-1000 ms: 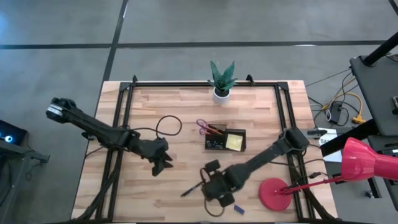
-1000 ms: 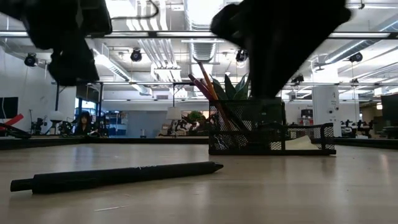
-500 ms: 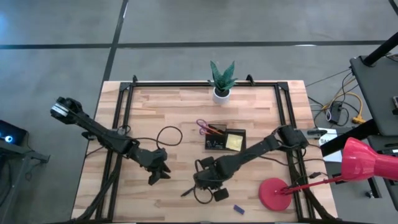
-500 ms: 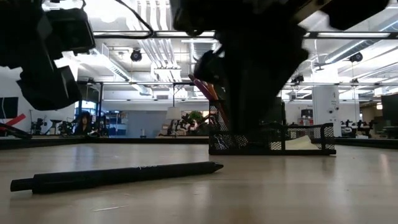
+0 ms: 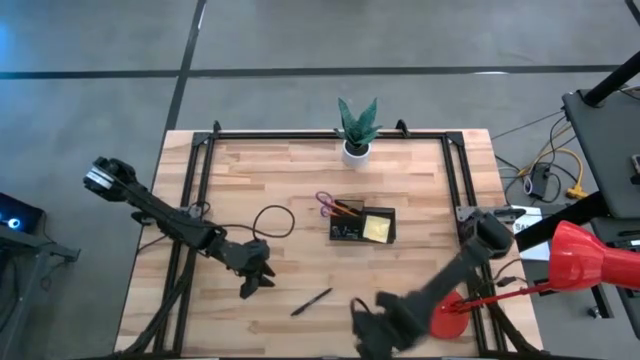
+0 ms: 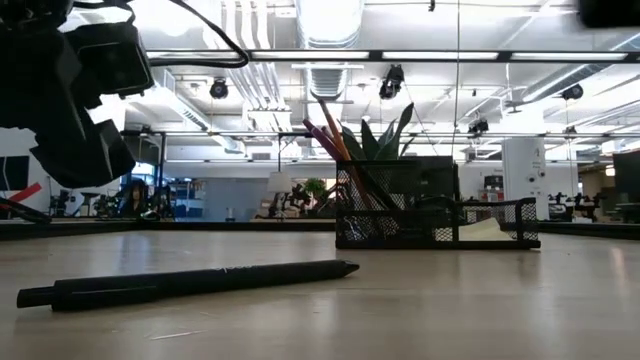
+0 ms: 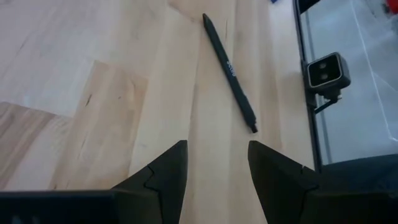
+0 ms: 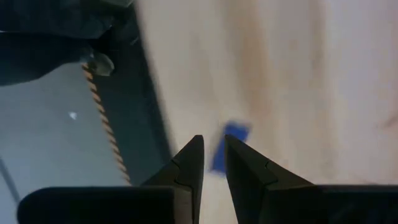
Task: Pick and place office supplies into organizer
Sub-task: Put the blue eraser into the black organizer
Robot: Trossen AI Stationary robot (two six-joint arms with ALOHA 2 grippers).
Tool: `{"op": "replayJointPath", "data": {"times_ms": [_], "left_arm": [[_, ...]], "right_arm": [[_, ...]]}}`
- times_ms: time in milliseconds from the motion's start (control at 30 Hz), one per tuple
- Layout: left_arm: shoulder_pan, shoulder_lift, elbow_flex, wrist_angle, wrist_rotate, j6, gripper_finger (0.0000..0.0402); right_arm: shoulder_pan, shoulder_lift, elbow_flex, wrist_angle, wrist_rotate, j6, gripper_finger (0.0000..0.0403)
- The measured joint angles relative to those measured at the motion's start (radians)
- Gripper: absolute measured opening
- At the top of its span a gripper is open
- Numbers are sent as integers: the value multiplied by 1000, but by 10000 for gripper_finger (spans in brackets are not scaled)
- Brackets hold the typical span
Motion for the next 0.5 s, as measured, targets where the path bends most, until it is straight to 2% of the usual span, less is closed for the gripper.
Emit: {"op": "replayJointPath", "data": {"times_ms": [233,500], "left_arm": [[0,5,0,1,3,9,154],[0,3,0,0,11,4,154]], "right_arm": [[114,36,-12,-2,122,190,61],[119,90,-26,-7,138,239,137]]}}
